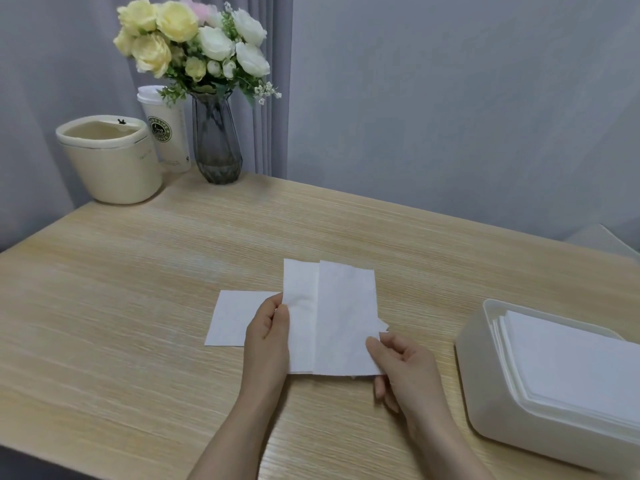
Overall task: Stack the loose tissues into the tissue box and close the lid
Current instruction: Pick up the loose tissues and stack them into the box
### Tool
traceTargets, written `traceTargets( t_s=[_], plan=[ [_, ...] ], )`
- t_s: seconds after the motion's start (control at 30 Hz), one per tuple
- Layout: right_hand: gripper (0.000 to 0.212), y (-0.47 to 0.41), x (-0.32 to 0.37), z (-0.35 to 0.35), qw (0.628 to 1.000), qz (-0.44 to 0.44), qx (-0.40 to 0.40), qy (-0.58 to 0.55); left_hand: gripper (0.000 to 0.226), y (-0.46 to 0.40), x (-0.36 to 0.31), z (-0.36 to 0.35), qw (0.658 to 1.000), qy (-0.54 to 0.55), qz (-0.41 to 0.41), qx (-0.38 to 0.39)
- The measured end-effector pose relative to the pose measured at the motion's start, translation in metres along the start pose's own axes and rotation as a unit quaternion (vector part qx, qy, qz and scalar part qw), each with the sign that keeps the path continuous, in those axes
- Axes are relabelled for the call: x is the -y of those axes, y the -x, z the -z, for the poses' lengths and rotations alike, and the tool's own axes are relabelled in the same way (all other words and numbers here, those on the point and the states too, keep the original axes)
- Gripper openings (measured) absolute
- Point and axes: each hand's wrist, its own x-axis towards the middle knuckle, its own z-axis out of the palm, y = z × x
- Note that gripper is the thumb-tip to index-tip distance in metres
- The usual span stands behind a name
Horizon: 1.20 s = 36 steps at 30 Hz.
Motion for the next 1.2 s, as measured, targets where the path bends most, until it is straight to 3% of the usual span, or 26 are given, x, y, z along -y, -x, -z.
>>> traceTargets(
  t_s=[0.13, 0.3, 0.67, 1.2],
  plan=[
    [0.01, -0.002, 0.002, -0.002, 0.998, 0.003, -0.023, -0.066, 0.026, 0.0, 0.0, 0.0, 1.0, -0.004, 0.0, -0.003],
    [0.008, 0.001, 0.003, -0.014, 0.99, -0.018, 0.03, -0.137, 0.026, -0.001, -0.001, 0.0, 1.0, -0.004, 0.001, -0.002],
    [0.013, 0.004, 0.0, -0.026, 0.997, 0.0, 0.065, -0.037, 0.02, 0.005, -0.01, 0.0, 0.997, 0.064, 0.046, 0.02],
    [0.013, 0.005, -0.002, -0.025, 0.998, 0.003, 0.058, -0.021, 0.02, 0.007, -0.011, -0.001, 0.994, 0.082, 0.061, 0.028]
  ],
)
